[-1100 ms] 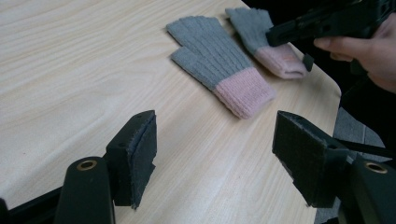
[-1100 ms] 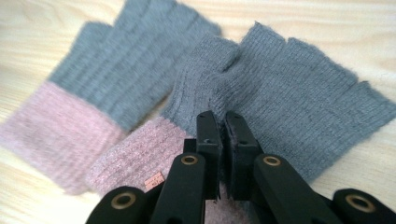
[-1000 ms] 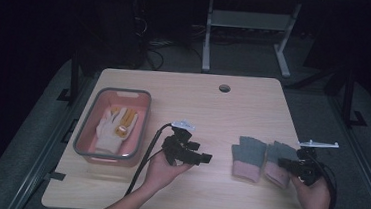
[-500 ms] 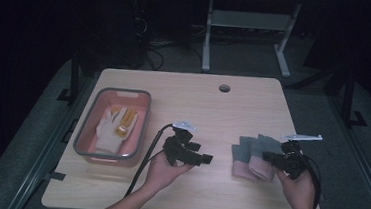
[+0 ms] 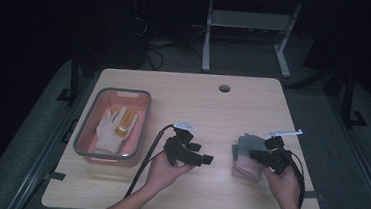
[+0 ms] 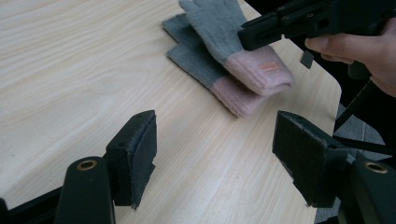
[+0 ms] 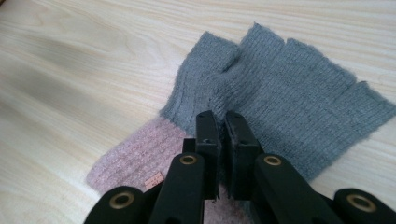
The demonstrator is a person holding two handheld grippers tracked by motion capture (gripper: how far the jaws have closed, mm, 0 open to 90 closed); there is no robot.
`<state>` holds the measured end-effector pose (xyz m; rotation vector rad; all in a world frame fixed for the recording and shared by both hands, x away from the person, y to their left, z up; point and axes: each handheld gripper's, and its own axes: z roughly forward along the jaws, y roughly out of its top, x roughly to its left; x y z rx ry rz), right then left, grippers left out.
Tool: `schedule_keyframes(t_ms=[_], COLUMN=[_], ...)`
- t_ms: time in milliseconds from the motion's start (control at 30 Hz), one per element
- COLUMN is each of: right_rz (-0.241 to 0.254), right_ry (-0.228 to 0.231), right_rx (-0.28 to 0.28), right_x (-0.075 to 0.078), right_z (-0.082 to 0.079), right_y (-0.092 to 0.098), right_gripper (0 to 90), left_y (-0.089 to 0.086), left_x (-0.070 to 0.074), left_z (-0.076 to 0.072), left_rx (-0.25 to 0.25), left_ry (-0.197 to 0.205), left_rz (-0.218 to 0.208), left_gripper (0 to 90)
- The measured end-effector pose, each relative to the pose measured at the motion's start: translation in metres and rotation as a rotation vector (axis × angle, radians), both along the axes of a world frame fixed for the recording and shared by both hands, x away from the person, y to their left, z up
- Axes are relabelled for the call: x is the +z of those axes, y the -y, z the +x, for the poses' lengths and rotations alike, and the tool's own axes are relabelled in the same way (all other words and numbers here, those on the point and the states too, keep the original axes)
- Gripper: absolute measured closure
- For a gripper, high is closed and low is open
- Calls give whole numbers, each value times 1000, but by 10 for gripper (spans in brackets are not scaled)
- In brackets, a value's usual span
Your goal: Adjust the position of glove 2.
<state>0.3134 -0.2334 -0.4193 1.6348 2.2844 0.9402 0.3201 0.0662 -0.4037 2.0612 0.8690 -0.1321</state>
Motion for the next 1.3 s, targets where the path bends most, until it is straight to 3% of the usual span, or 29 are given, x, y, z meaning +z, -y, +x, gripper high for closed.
schedule_keyframes(t_ms=[200,367,600,833,967,1167,1300], right_rz=[-19,23,79,140,151,179,200], right_ry=[-18,-32,-10,-23,-29,-50,-65], right_rx=[13,10,-3,-56,-69,-81,-83], right_x=[-9,-14,-8,-7,-8,-16,-20], right_z=[6,7,4,0,-2,-7,-8], right_y=[-4,-1,10,26,35,43,46], right_gripper=[840,778,631,502,475,445,437], left_y=[5,14,28,45,56,75,84], left_x=[-3,-6,-8,-16,-21,-32,-37], left_z=[0,0,3,9,12,13,15], left_rx=[-8,-13,-15,-6,-16,-33,-19], left_ry=[-12,-28,-58,-118,-151,-200,-232], left_rz=[-4,-10,-37,-61,-85,-84,-88], left_gripper=[304,305,304,316,321,326,329])
